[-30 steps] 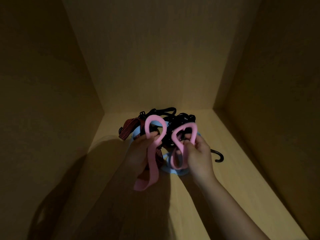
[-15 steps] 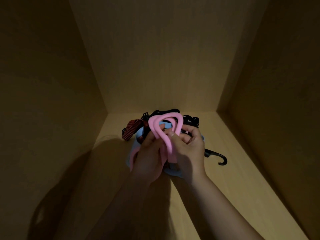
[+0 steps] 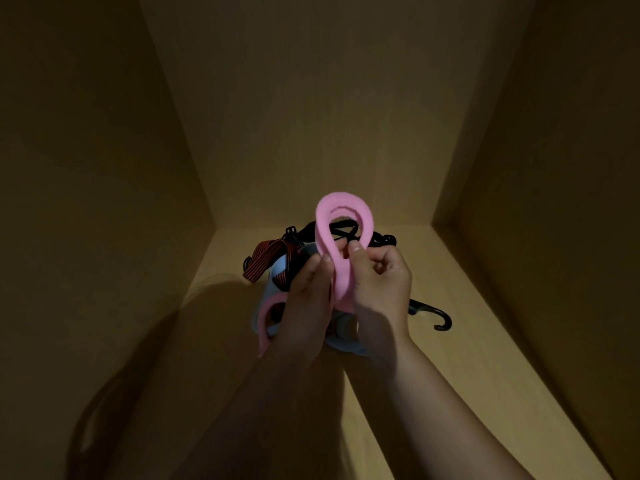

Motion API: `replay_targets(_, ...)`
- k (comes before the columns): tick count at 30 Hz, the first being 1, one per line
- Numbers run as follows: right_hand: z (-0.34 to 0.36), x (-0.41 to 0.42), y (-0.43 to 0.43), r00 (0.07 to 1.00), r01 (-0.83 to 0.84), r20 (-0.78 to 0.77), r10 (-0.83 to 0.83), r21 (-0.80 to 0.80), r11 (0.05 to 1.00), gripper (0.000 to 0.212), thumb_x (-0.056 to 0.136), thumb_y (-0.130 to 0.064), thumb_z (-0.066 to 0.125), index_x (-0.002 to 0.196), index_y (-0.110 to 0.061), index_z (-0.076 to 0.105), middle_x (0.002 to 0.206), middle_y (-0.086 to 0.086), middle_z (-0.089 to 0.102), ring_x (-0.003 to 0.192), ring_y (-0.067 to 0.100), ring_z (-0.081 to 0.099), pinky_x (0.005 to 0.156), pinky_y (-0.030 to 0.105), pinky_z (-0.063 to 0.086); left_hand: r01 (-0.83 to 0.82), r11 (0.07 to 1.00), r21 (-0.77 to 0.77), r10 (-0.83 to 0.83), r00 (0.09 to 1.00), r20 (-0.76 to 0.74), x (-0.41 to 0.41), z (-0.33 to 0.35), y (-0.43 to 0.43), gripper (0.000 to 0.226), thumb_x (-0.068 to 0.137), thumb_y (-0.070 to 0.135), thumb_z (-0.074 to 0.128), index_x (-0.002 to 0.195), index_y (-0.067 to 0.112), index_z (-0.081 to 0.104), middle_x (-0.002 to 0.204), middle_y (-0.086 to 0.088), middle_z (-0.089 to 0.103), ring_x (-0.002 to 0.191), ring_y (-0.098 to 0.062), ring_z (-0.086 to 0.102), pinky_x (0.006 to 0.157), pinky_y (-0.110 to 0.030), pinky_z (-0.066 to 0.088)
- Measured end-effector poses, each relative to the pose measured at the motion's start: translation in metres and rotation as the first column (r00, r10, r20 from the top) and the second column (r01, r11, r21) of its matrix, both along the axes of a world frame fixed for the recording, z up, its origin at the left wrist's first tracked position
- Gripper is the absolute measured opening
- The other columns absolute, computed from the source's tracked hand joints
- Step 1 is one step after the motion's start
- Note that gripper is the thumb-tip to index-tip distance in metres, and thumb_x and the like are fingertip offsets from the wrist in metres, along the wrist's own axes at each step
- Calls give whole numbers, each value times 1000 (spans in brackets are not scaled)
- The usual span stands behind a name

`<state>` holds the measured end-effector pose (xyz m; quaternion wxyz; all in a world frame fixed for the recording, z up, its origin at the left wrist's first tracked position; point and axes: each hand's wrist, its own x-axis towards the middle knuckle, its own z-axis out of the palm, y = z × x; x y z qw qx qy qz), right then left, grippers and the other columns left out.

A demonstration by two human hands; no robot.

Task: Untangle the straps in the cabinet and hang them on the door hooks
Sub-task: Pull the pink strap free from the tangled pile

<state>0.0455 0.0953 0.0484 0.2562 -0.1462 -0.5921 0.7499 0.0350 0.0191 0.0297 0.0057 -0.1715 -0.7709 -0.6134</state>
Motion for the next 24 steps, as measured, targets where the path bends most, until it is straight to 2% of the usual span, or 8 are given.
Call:
replay_targets(2,2,-3,-2,1000,20,24,-19,-12,1000,20,89,-16,58,71,-12,51,63,-2,55,46,-4,49,47,11,41,-95,993,71,90,993,75,-2,-6,0,35,97,9,40,132,5,45,126,-6,57,119,-18,55,99,-11,35)
replay_targets(3,4,-6,-3,999,29,37,-29,-15,999,21,89,-17,58,70,-14,50,63,-2,55,47,-4,49,48,11,40,-125,982,143,109,988,113,-4,-1,1,33,100,14,35,130,12,48,121,-2,60,112,-12,59,90,-8,42)
replay_targets(5,9,-9,-4,998,36,51,-35,-20,999,24,88,-17,60,66,-15,49,63,-1,54,54,4,51,52,14,41,-69,933,352,-3,980,201,-8,11,5,31,101,18,30,118,18,56,112,-5,65,102,-12,64,80,-17,51)
replay_targets(9,26,-12,-3,998,-4,56,5,-21,1000,27,87,-16,61,64,-16,47,61,-1,53,55,9,50,53,18,41,-73,840,538,-93,957,275,-15,32,8,36,101,29,26,104,20,61,110,-7,67,109,-18,62,86,-28,50)
replay_targets(12,40,-12,-3,999,-51,17,51,-30,998,25,86,-17,62,66,-15,48,61,-1,54,53,7,52,48,17,42,-51,842,538,-49,984,170,-16,43,8,28,99,25,36,108,19,62,102,-4,72,96,-14,68,77,-24,54)
replay_targets(15,54,-13,-3,994,-104,-27,103,-17,994,19,87,-21,62,73,-13,52,62,-1,56,52,5,53,48,17,43,-54,815,577,-31,990,137,-23,57,9,22,97,18,41,103,18,62,101,-8,71,93,-18,67,83,-30,52)
replay_targets(21,72,-17,-2,969,-234,-36,243,169,957,16,90,-20,56,77,-11,51,61,-3,51,40,-1,44,40,10,36,-21,778,628,-57,993,104,-46,95,5,22,98,20,41,95,18,63,97,-8,70,89,-18,66,89,-37,50)
replay_targets(24,80,-25,-1,969,-214,-61,241,285,934,18,90,-15,54,72,-15,50,64,-1,53,49,2,45,46,13,36,0,750,662,-59,996,67,-54,110,6,22,97,18,42,91,16,63,90,-5,72,88,-19,67,86,-38,51)
